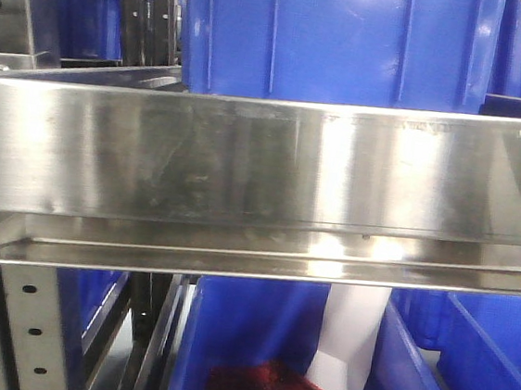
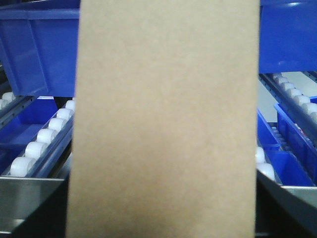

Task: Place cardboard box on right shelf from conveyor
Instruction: 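Approach the shelf and raise the held box above the roller track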

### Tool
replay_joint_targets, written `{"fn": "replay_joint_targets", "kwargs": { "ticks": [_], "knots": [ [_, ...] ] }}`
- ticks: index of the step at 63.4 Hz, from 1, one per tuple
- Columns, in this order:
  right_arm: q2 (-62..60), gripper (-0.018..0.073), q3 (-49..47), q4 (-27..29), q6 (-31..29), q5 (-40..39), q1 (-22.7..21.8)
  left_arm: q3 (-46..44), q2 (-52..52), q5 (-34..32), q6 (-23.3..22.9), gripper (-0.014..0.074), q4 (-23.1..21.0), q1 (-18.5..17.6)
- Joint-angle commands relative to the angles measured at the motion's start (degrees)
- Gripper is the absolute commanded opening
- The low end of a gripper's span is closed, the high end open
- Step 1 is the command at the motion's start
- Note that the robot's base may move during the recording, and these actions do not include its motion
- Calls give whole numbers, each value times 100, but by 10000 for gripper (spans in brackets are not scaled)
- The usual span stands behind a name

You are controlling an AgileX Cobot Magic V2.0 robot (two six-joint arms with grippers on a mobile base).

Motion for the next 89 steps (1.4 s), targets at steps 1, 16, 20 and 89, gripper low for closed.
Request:
{"fn": "replay_joint_targets", "kwargs": {
  "ticks": [1,16,20,89],
  "knots": [
    [101,195,-156,-101,-58,-575,-34,-16,-71,-479,-29,-119,-27,-26],
    [101,195,-156,-101,-58,-575,-34,-16,-71,-479,-29,-119,-27,-26],
    [101,195,-156,-101,-58,-580,-34,-16,-71,-479,-29,-119,-27,-26],
    [4366,195,-2210,-1775,-4654,-1984,1887,-16,-71,-479,-29,-119,-27,-26]
  ]
}}
